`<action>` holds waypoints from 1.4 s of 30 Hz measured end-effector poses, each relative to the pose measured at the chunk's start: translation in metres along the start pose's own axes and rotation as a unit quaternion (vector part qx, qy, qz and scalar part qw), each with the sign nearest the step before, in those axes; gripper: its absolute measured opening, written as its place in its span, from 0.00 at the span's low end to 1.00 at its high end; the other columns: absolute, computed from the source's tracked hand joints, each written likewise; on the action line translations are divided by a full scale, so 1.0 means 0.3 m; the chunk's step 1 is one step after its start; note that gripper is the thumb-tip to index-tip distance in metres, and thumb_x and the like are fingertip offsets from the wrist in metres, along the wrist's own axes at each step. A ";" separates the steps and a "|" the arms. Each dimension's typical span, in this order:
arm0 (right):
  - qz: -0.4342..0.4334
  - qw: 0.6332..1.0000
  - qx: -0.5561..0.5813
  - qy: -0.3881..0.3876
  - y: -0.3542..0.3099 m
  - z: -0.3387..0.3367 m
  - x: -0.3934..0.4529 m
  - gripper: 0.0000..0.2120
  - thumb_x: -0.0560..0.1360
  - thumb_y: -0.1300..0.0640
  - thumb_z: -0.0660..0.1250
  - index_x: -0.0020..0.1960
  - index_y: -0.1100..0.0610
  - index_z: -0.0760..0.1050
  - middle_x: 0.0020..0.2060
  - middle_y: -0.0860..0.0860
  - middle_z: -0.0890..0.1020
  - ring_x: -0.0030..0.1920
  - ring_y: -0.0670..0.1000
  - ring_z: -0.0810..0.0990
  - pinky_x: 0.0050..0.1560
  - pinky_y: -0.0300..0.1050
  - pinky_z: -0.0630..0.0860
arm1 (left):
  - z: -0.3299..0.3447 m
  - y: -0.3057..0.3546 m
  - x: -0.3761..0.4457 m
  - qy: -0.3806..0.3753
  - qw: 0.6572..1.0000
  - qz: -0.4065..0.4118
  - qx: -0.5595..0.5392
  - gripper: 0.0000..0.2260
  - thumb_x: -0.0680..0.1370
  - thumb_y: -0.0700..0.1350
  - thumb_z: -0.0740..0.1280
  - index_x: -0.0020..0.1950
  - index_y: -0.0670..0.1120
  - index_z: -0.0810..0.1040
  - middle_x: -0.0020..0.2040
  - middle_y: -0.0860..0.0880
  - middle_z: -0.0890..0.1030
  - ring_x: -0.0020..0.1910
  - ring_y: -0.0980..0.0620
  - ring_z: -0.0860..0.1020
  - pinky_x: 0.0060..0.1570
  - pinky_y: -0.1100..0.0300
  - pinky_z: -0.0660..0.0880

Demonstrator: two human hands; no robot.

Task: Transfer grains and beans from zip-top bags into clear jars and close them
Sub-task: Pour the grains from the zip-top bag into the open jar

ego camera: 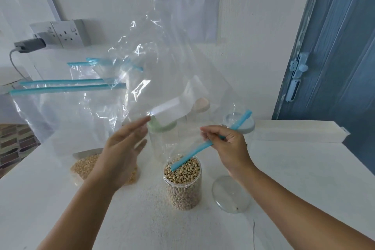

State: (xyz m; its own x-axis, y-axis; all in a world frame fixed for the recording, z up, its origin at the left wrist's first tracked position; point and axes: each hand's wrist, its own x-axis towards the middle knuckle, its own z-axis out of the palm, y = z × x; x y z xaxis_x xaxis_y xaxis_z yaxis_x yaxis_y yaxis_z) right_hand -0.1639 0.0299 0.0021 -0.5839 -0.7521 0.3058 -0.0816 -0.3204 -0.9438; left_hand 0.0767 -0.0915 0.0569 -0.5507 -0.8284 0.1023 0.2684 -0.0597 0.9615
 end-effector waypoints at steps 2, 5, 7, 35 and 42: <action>-0.001 1.000 -0.006 -0.007 -0.003 0.001 -0.001 0.15 0.80 0.67 0.69 0.52 0.49 0.88 0.50 0.50 0.87 0.56 0.52 0.85 0.63 0.54 0.81 | 0.013 -0.030 -0.013 -0.014 0.999 -0.041 0.011 0.13 0.77 0.42 0.70 0.60 0.49 0.88 0.66 0.49 0.83 0.70 0.47 0.78 0.77 0.42 0.67; 0.001 1.000 -0.003 -0.007 -0.014 0.005 0.000 0.14 0.80 0.67 0.69 0.52 0.51 0.87 0.49 0.50 0.87 0.55 0.50 0.85 0.63 0.52 0.81 | 0.049 -0.035 -0.007 -0.007 0.998 -0.030 0.046 0.11 0.75 0.41 0.72 0.55 0.49 0.89 0.58 0.49 0.86 0.63 0.48 0.81 0.72 0.46 0.73; 0.000 1.000 0.003 -0.003 -0.024 0.008 0.003 0.13 0.80 0.67 0.69 0.52 0.51 0.87 0.49 0.49 0.88 0.54 0.49 0.86 0.62 0.51 0.81 | 0.072 -0.023 0.004 0.000 0.998 -0.001 0.069 0.09 0.73 0.42 0.74 0.50 0.51 0.90 0.49 0.52 0.86 0.54 0.53 0.81 0.67 0.49 0.76; -0.020 1.000 0.003 0.018 -0.042 0.029 -0.002 0.14 0.78 0.67 0.72 0.48 0.48 0.87 0.49 0.46 0.88 0.54 0.44 0.84 0.57 0.38 0.79 | 0.134 -0.036 0.046 0.050 0.968 0.148 0.198 0.11 0.76 0.33 0.76 0.41 0.49 0.87 0.46 0.41 0.85 0.47 0.50 0.82 0.52 0.62 0.79; -0.020 1.000 0.021 0.011 -0.063 0.033 0.009 0.18 0.80 0.67 0.69 0.47 0.45 0.88 0.55 0.46 0.87 0.57 0.46 0.84 0.62 0.47 0.79 | 0.152 0.004 0.040 0.035 0.988 0.123 0.082 0.08 0.80 0.27 0.67 0.46 0.36 0.82 0.45 0.40 0.86 0.52 0.41 0.86 0.57 0.52 0.83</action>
State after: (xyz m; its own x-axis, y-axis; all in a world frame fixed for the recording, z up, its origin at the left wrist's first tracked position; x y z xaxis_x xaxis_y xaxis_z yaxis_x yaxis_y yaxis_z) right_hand -0.1561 0.0283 0.0219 -0.5987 -0.7255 0.3394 -0.0708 -0.3741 -0.9247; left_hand 0.0344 -0.0760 0.0709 -0.4278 -0.8432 0.3257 0.2521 0.2347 0.9388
